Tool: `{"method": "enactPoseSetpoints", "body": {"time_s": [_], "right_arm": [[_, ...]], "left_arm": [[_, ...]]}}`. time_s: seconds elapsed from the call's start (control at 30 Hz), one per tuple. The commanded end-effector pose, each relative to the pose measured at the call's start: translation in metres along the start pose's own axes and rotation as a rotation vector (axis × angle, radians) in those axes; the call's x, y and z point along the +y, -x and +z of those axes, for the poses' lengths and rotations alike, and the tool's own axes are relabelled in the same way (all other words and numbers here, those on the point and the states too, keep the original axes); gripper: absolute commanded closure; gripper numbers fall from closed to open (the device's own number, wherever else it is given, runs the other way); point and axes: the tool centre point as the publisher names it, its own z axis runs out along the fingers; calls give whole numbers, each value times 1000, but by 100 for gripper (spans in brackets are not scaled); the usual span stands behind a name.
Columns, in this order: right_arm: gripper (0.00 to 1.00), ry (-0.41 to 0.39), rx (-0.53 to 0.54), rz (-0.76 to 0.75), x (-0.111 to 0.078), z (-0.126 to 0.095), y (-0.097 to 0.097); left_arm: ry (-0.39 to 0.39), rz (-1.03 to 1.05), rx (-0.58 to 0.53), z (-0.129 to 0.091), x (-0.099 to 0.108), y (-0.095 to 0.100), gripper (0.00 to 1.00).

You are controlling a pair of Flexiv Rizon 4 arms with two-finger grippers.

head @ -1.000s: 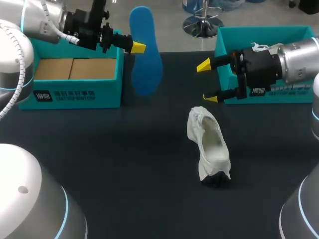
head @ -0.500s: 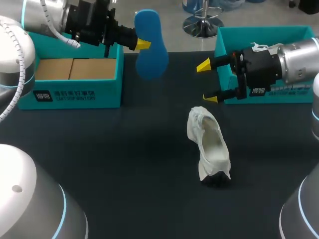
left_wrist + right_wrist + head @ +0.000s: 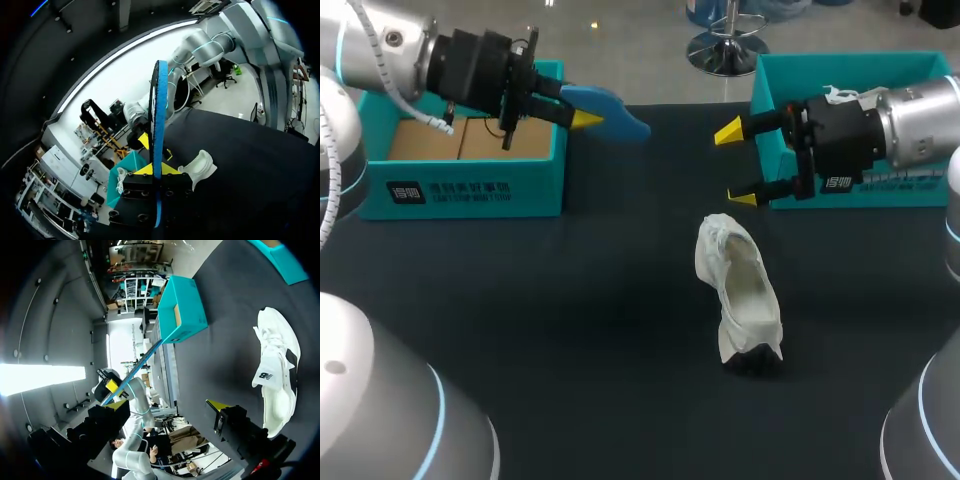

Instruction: Take the shoe out of the shoebox, open the shoe tongue, remove and reinsert the insole, then place the shoe into the shoebox

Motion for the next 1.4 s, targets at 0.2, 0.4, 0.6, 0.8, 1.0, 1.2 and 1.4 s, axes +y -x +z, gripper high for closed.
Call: {"method": "enactPoseSetpoints", "body": {"time_s": [0.2,0.4,0.6,0.8,1.0,1.2,1.4], "right_arm": [[0,0,-2,1,1,2,0],[0,0,-2,1,1,2,0],[0,0,-2,1,1,2,0],[0,0,-2,1,1,2,0],[0,0,-2,1,1,2,0],[0,0,-2,1,1,2,0],[0,0,-2,1,1,2,0]], "left_arm": [[-3,367,37,13,2,-24,100],[41,372,20,33,1,-38,100],[83,393,-31,46,-5,-43,100],[71,400,-53,60,-11,-49,100],[35,401,-56,82,-18,-54,100],[10,406,-64,101,-23,-51,100],[-6,406,-78,117,-28,-47,100]]}}
